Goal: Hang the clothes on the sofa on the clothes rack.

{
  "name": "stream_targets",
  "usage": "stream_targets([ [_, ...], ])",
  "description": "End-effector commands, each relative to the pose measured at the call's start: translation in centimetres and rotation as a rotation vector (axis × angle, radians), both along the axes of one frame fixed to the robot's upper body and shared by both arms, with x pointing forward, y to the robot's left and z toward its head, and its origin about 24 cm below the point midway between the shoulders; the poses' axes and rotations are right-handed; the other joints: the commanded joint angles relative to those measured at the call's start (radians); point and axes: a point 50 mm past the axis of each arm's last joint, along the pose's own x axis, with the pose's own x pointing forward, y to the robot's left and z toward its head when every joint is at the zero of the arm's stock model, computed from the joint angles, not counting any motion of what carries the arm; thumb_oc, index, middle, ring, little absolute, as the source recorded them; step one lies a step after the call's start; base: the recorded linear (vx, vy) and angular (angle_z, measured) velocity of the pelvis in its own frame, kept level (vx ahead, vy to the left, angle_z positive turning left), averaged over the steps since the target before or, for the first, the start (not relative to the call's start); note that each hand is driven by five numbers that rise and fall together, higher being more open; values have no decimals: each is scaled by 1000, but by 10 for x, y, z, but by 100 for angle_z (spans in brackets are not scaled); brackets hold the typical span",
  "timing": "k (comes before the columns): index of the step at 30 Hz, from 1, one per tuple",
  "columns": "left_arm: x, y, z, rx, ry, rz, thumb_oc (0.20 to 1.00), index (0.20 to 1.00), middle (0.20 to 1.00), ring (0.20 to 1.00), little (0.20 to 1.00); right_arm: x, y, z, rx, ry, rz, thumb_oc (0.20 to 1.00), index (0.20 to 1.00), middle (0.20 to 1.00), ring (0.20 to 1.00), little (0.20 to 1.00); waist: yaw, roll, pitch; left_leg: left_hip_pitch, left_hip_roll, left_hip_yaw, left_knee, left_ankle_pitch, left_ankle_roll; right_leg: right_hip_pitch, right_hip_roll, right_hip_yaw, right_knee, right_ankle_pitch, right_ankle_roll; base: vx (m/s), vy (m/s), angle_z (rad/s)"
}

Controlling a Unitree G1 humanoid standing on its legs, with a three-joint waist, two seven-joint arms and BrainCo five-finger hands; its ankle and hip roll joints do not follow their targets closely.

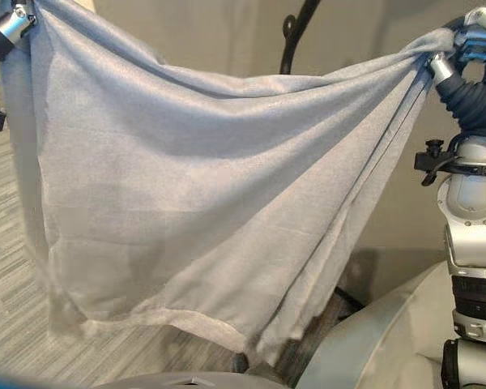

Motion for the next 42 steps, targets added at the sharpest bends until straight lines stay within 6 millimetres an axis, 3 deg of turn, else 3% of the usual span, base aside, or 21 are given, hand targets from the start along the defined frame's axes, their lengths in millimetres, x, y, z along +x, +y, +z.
stream_targets([
  [1, -6, -1, 13, -79, -67, -57, 200, 200, 200, 200, 200, -13, -6, 35, -39, -139, -12, 200, 200, 200, 200, 200, 27, 73, -30, 70, -30, -43, -325, 195, -39, -57, -14, -6, 10, -105, 169, 22, 108, 15],
  [2, -5, -1, 13, -82, -66, -57, 200, 200, 200, 200, 200, -13, -6, 36, -41, -138, -14, 200, 200, 200, 200, 200, 28, 76, -32, 76, -29, -43, -338, 199, -39, -57, -14, -6, 10, -107, 170, 112, 171, 0],
  [3, -5, -6, 13, -74, -70, -81, 200, 200, 200, 200, 200, -10, -4, 33, -33, -125, -10, 200, 200, 200, 200, 200, 31, 98, -33, 82, -48, -41, -346, 225, -23, -52, -17, -14, 10, -98, 174, 112, 150, -19],
  [5, -4, -6, 9, -68, -52, -77, 200, 200, 200, 200, 200, -8, -6, 27, -15, -109, -27, 200, 200, 200, 200, 200, 24, 104, -51, 99, -63, -32, -347, 220, -22, -48, -36, -19, 10, -89, 181, 126, 159, -36],
  [12, -5, -4, 7, -47, -35, -71, 200, 200, 200, 200, 200, -3, -10, 13, 39, -62, -30, 200, 200, 200, 200, 200, 25, 104, -79, 164, -76, 18, -347, 196, -9, -21, -69, 10, 10, -85, 196, 90, 81, -5],
  [24, -10, -5, 7, -51, -50, -85, 200, 200, 200, 200, 200, -2, -12, 1, 64, -30, -28, 200, 200, 200, 200, 200, 33, 105, -97, 221, -64, 38, -347, 169, 2, 12, -74, 22, 10, -95, 196, 31, 10, -6],
  [31, -15, -7, 12, -63, -92, -111, 200, 200, 200, 200, 200, -9, -10, 10, 64, -94, -18, 200, 200, 200, 200, 200, 27, 108, -100, 235, -55, 40, -347, 159, 3, 15, -71, 20, 10, -99, 198, 4, -1, 0],
  [37, -7, -14, 20, -76, -110, -133, 200, 200, 200, 200, 200, -7, -11, 25, 36, -145, -78, 200, 200, 200, 200, 200, 22, 107, -103, 240, -49, 39, -347, 155, 2, 21, -67, 16, 10, -105, 198, 8, -11, 0],
  [42, 26, -35, 33, -56, -47, -148, 200, 200, 200, 200, 200, 18, -20, 50, -66, -98, -256, 200, 200, 200, 200, 200, 18, 106, -109, 243, -45, 39, -347, 158, -5, 24, -60, 15, 10, -111, 201, 19, -59, 2],
])
